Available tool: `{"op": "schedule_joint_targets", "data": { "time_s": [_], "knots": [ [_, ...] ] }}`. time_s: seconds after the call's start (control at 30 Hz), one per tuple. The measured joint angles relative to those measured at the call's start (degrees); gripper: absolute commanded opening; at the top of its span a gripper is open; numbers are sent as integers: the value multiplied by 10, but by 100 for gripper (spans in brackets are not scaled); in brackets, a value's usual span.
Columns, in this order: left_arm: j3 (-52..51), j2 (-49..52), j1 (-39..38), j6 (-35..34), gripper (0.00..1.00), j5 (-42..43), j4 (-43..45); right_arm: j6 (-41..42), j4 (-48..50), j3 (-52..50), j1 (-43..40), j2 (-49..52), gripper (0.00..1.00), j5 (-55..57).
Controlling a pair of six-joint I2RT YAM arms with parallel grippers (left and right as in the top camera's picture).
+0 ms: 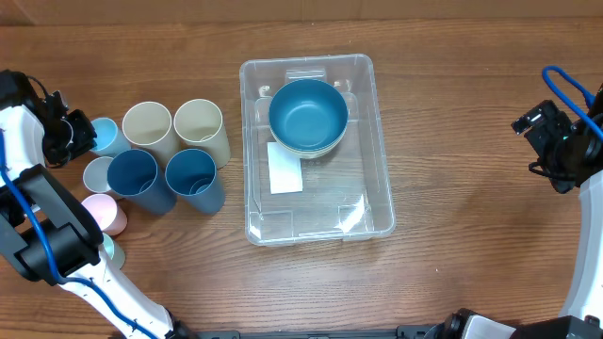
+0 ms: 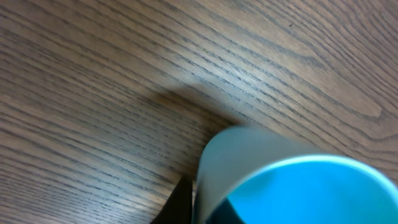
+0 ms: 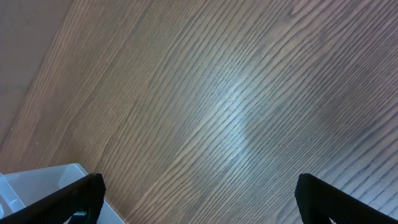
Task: Pack container
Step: 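Reach the left gripper to the light blue cup and grasp it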
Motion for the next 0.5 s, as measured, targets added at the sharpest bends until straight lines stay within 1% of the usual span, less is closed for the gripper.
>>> {"op": "schedule_joint_targets", "data": {
  "time_s": [0.13, 0.23, 0.4, 0.5],
  "knots": [
    [4, 0, 0, 0, 4, 1, -4, 0, 0, 0, 0, 0, 100, 0],
    [24, 0, 0, -1, 4, 1, -22, 0, 1, 0, 0, 0, 100, 0],
    [122, -9, 0, -6, 4, 1, -85, 0, 0, 0, 0, 0, 100, 0],
    [193, -49, -7, -14, 4, 0, -129, 0, 0, 0, 0, 0, 100, 0]
  ]
}}
